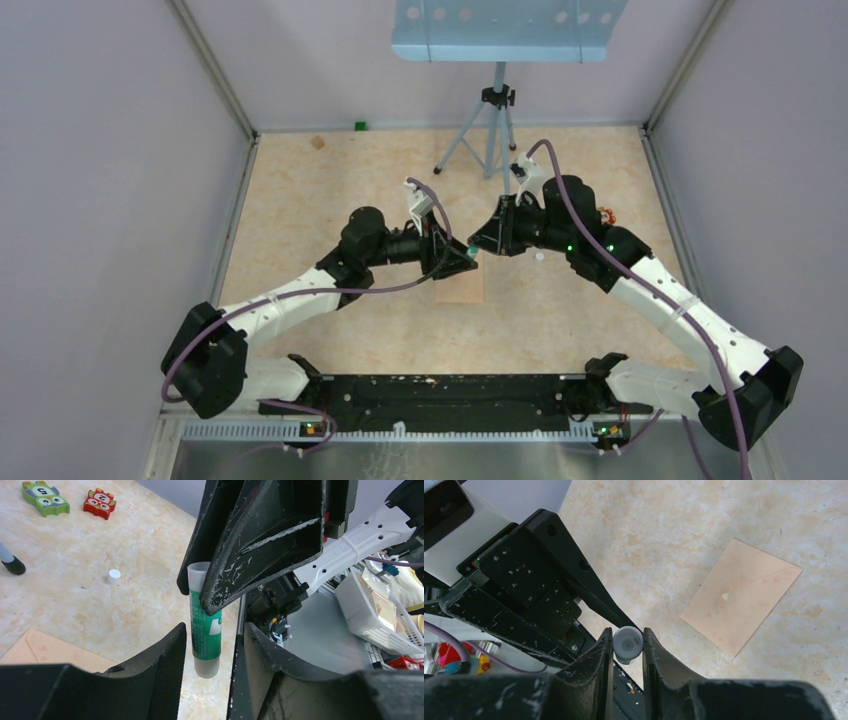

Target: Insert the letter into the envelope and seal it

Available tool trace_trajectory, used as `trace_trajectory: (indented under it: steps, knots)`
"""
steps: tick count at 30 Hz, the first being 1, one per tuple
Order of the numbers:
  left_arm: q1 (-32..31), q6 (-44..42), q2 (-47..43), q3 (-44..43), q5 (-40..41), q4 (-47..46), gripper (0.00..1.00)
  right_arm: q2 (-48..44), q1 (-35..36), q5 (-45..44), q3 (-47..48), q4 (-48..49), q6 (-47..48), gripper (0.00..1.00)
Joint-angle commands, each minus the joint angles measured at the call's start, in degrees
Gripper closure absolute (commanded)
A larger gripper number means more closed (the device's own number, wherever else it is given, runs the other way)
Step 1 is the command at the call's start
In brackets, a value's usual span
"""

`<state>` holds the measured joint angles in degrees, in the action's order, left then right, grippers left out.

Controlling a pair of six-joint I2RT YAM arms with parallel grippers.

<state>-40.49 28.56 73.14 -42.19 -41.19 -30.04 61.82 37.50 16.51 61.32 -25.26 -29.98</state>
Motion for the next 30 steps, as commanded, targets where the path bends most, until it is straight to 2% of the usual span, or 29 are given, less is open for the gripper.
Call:
trace_trajectory:
  steps: [1,17,20,22,26,27,30]
  knots:
    - [-0.1,0.5,0.7,-1.5,-1.5,-4.2,0.5,0.2,0.8,0.9,3.5,0.5,0.9,1.0]
    - [-0.2,2.1,3.2,-1.9,-2.2,-6.6,0.57,2.0,1.7,1.0,4.3,0.6,1.0,1.0]
    - [-0.2,2.8,3.7,-1.8,-2.6,-7.3,0.62,2.2,2.0,0.6,4.2,0.8,0.8,1.0]
    - [-0.2,3.2,3.9,-1.6,-2.6,-7.9,0.68,2.1,2.1,0.5,4.2,1.0,0.5,1.0]
    - [-0.3,3.2,4.0,-1.2,-2.1,-8.3,0.97,1.9,2.3,-0.5,4.2,1.5,-0.2,1.0]
    - [-0.3,3.0,3.8,-1.0,-1.5,-8.2,1.0,1.8,2.5,-1.2,4.0,1.7,-0.5,0.99]
    - [-0.9,0.0,2.6,-0.7,2.2,-5.9,1.0,0.5,3.0,-5.1,3.2,2.8,-2.1,0.64]
